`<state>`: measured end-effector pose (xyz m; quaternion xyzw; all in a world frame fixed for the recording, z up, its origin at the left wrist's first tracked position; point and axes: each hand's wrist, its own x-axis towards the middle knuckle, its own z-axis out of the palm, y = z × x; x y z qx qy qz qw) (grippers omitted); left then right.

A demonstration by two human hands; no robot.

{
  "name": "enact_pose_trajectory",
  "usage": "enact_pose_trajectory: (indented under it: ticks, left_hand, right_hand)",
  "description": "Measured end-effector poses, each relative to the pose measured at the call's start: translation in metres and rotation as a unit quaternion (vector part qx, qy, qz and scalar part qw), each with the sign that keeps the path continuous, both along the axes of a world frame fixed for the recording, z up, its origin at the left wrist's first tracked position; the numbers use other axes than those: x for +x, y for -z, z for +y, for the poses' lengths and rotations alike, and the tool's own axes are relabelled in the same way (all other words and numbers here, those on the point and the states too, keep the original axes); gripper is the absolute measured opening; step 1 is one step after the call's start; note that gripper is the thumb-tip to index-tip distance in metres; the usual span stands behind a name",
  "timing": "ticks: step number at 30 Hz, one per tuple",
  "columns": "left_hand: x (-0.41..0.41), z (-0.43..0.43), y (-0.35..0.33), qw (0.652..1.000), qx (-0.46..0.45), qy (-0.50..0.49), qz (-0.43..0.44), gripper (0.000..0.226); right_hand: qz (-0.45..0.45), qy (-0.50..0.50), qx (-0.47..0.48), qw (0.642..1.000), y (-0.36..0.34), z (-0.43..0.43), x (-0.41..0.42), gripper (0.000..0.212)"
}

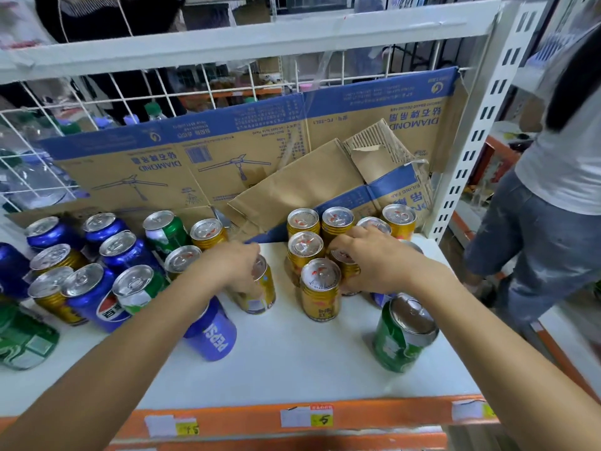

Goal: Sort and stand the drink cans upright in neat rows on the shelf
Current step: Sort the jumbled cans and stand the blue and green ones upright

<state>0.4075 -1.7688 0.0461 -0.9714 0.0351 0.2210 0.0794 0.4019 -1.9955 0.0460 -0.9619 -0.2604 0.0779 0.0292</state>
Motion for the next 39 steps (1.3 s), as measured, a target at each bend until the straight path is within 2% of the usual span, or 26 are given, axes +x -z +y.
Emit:
enact_pose_trajectory:
  ticks: [2,8,11,14,16,18,19,20,21,22,23,24,25,26,28,30,32,36,39]
  left_hand:
    - [0.008,0.000,0.006,0.998,-0.045,-0.023,0.037,0.068]
    - [0.043,-0.015,0.028,0.974,-0.162,-0.115,-0.110,0.076]
    - [0.057,-0.023,0.033,0.958,-0.200,-0.152,-0.141,0.075]
    - [0.058,-0.016,0.031,0.959,-0.219,-0.149,-0.104,0.088]
    - [0.050,-0.015,0.029,0.966,-0.201,-0.142,-0.083,0.098]
    - [0.032,-0.030,0.020,0.971,-0.168,-0.117,-0.123,0.091]
    - [0.019,-0.043,0.014,0.968,-0.156,-0.080,-0.181,0.078]
    - [0.007,-0.055,0.011,0.951,-0.157,-0.025,-0.266,0.065]
    - [-0.005,-0.066,0.008,0.916,-0.181,0.037,-0.357,0.053]
    - [-0.015,-0.077,0.006,0.872,-0.234,0.087,-0.421,0.043]
    - [-0.022,-0.087,0.004,0.833,-0.309,0.125,-0.441,0.034]
    - [-0.028,-0.095,0.003,0.815,-0.389,0.156,-0.400,0.026]
    - [-0.034,-0.103,0.002,0.816,-0.449,0.172,-0.322,0.026]
    - [-0.039,-0.109,0.004,0.828,-0.475,0.178,-0.239,0.033]
    - [-0.047,-0.120,0.016,0.859,-0.451,0.202,-0.133,0.049]
    - [-0.053,-0.125,0.030,0.869,-0.416,0.240,-0.116,0.064]
    - [-0.057,-0.127,0.038,0.871,-0.389,0.263,-0.146,0.075]
    - [-0.061,-0.134,0.043,0.886,-0.329,0.275,-0.175,0.086]
    - [-0.064,-0.137,0.049,0.891,-0.360,0.240,-0.137,0.086]
  right_hand:
    - [0.008,0.005,0.002,1.000,0.001,-0.002,0.001,0.066]
    - [0.008,0.042,0.042,0.998,0.006,-0.012,0.004,0.068]
    - [-0.006,0.055,0.071,0.996,0.009,-0.019,0.002,0.065]
    - [-0.036,0.081,0.111,0.990,0.011,-0.033,0.001,0.066]
    - [-0.037,0.111,0.124,0.985,0.012,-0.042,0.002,0.070]
    - [-0.017,0.130,0.131,0.983,0.016,-0.049,0.003,0.073]
    - [-0.005,0.134,0.139,0.981,0.019,-0.050,0.003,0.073]
    - [0.001,0.134,0.149,0.980,0.023,-0.052,0.003,0.071]
    - [-0.001,0.133,0.163,0.978,0.027,-0.053,0.002,0.069]
    - [-0.008,0.133,0.182,0.974,0.031,-0.055,0.002,0.069]
    - [-0.015,0.134,0.210,0.968,0.034,-0.058,0.002,0.071]
    - [-0.017,0.135,0.240,0.961,0.037,-0.061,0.002,0.073]
    - [-0.015,0.138,0.271,0.953,0.039,-0.063,0.002,0.074]
    - [-0.008,0.142,0.304,0.942,0.043,-0.066,0.001,0.075]
    - [0.018,0.159,0.376,0.913,0.051,-0.072,-0.004,0.075]
    - [0.052,0.168,0.438,0.882,0.058,-0.076,-0.011,0.075]
    - [0.073,0.177,0.480,0.856,0.062,-0.077,-0.016,0.074]
    - [0.091,0.196,0.547,0.809,0.068,-0.076,-0.018,0.061]
    - [0.117,0.191,0.569,0.792,0.073,-0.075,-0.018,0.063]
